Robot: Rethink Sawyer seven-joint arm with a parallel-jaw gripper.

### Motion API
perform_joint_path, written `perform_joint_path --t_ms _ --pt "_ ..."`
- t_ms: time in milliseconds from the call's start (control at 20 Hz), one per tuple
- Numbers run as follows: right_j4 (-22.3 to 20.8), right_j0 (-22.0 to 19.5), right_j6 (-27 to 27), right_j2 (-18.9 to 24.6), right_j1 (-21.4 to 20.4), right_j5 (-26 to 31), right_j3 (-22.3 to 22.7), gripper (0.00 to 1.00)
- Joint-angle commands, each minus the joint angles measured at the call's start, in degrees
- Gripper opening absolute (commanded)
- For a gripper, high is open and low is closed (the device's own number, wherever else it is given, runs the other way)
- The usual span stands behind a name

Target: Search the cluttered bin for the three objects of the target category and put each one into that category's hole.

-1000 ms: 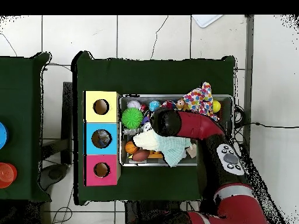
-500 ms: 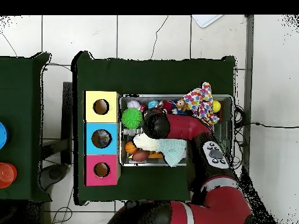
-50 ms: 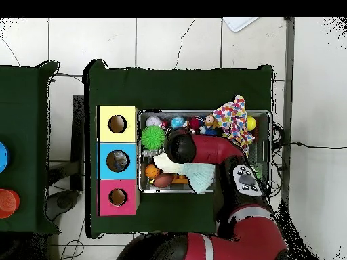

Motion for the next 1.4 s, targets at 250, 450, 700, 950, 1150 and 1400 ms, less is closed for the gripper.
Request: perform_joint_path --t_ms 250,450,700,950,1150,1400 --pt "0.6 2.03 7.83 -1.18 5.28 7.3 1.55 0.0" --pt "-0.09 2.67 8.12 -2.88 2.11 6.44 3.35 0.0" --pt "-0.33 -0.56 4.77 -1.6 -6.65 8.98 10.15 0.0" --pt "-0.79 -0.11 -0.95 -5.17 -14.98 24.27 10.53 0.0" --pt "-2.17 -1.41 -3.01 -5.72 -17.1 29.66 9.97 0.0" --pt "-4.23 -1.71 -2.42 -6.12 -16.9 32.36 9.01 0.0"
